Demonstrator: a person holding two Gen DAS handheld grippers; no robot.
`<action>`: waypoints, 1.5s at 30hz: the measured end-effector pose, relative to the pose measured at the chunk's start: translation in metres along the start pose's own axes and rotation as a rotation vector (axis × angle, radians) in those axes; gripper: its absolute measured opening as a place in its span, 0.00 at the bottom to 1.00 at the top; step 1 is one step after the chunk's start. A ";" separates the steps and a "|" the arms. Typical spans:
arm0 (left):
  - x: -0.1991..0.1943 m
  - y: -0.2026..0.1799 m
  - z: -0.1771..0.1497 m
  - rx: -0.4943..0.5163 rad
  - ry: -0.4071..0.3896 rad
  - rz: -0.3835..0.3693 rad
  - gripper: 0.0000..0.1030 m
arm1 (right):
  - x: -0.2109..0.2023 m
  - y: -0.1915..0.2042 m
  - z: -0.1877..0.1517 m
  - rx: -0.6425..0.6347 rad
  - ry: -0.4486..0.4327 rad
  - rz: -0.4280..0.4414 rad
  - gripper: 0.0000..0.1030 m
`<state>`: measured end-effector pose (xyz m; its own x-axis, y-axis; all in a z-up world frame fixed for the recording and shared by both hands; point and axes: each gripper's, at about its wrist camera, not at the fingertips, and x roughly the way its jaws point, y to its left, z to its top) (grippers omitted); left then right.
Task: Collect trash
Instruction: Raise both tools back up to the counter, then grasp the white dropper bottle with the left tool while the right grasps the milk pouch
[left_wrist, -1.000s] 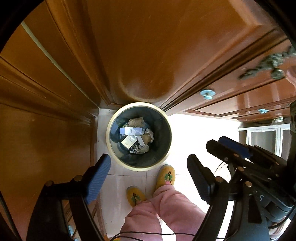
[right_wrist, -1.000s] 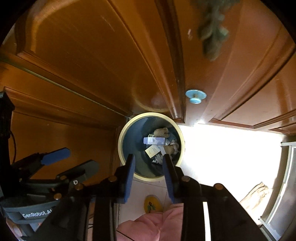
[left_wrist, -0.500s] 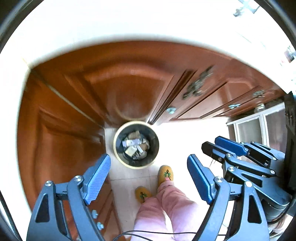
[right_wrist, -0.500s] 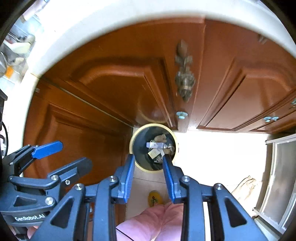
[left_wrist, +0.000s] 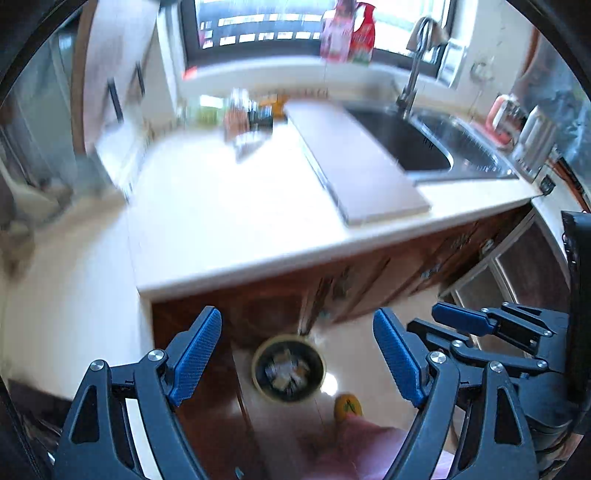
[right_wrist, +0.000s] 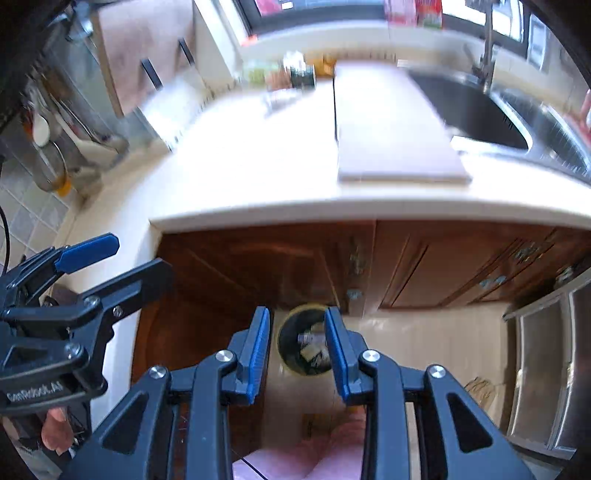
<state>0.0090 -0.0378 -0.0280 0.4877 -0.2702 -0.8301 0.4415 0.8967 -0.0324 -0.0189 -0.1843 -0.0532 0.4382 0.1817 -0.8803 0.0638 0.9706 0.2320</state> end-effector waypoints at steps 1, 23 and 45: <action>-0.008 -0.002 0.008 0.011 -0.022 0.005 0.81 | -0.004 -0.002 0.002 -0.001 -0.017 -0.002 0.30; 0.060 0.018 0.166 0.019 -0.078 0.138 0.81 | 0.029 -0.057 0.169 -0.029 -0.093 0.121 0.34; 0.324 0.068 0.277 -0.015 0.326 0.160 0.57 | 0.175 -0.112 0.335 -0.091 0.062 0.163 0.46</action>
<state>0.4053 -0.1618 -0.1456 0.2825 -0.0024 -0.9593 0.3670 0.9242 0.1057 0.3508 -0.3140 -0.0948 0.3797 0.3441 -0.8587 -0.0858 0.9374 0.3376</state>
